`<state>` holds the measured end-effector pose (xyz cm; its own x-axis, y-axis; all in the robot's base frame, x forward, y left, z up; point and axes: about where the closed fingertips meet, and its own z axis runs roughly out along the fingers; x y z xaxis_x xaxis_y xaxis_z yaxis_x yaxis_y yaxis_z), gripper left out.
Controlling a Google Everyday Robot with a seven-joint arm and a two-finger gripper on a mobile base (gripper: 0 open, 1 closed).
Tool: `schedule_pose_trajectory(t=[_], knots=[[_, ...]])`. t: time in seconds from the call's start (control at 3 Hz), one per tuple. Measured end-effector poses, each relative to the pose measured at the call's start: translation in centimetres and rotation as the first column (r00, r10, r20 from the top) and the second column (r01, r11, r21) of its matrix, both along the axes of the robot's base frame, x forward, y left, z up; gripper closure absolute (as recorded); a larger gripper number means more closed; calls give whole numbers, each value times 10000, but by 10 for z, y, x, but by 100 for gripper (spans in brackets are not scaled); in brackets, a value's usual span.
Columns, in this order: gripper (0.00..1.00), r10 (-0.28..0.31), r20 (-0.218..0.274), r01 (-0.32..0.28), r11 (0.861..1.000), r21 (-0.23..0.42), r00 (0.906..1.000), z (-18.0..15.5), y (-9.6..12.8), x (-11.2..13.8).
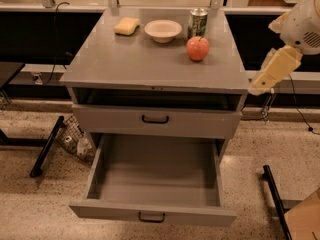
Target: Place apple into middle drawer
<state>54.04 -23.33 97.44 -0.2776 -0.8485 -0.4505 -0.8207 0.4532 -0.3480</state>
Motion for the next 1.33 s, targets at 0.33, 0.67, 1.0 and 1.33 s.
schedule_pose_trajectory(t=[0.33,0.67,1.0,1.33], knots=[[0,-670,994,467,9799,1942,9928,-6,0,63],[0,-677,990,465,9781,2027,9928,-9,1,65],[0,-703,979,464,9725,2280,9927,-16,5,71],[0,-1090,1007,764,9556,2845,9889,-41,11,101]])
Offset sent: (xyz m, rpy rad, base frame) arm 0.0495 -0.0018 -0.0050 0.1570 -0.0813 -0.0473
